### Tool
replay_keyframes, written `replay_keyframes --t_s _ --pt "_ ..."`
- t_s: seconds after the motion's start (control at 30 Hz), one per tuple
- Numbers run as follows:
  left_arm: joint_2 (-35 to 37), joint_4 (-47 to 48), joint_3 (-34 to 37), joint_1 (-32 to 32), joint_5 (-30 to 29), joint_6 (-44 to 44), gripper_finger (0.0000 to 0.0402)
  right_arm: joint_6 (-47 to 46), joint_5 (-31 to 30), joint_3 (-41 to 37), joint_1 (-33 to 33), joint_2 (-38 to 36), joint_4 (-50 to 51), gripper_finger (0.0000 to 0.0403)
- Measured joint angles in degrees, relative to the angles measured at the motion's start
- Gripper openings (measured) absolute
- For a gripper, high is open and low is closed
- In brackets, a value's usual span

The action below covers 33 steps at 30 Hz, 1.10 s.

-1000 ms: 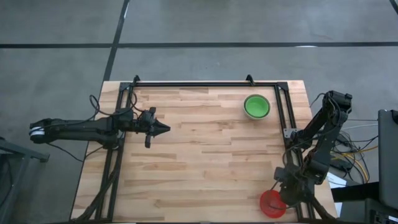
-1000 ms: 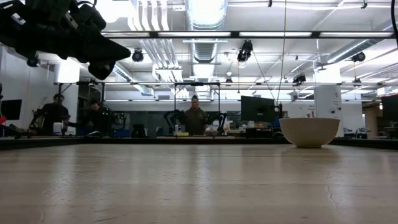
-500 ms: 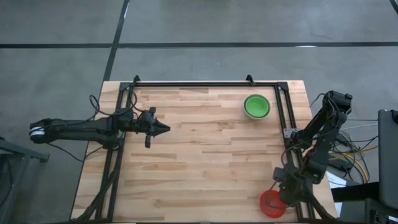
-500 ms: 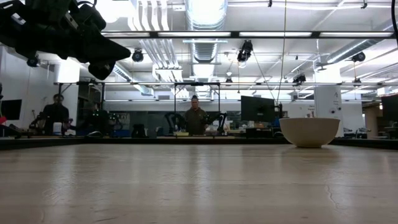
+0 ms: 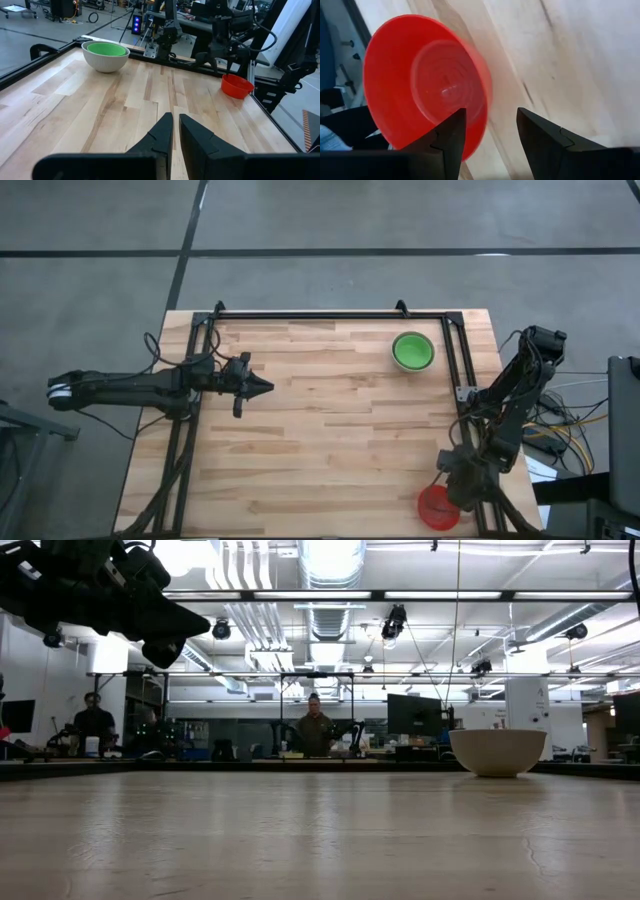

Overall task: Nest bowls inside each other
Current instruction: Stack the red bowl on top of the green bowl

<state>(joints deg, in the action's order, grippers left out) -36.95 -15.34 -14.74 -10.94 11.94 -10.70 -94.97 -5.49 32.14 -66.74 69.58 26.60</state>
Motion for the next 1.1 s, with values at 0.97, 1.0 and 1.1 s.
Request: replay_keyframes --t_s 0.97,1.0,1.1 --pt "0.0 0.0 0.0 0.0 0.0 0.0 0.0035 -0.7 1.4 -3.8 0.0 -0.1 -6.9 0.0065" --pt "0.0 0.0 0.0 0.0 0.0 0.0 0.0035 -0.7 1.4 -3.8 0.0 -0.1 -7.1 0.0052" --pt "0.0 0.0 0.0 0.0 0.0 0.0 0.0035 -0.6 1.0 -3.8 0.0 -0.1 -7.4 0.0017"
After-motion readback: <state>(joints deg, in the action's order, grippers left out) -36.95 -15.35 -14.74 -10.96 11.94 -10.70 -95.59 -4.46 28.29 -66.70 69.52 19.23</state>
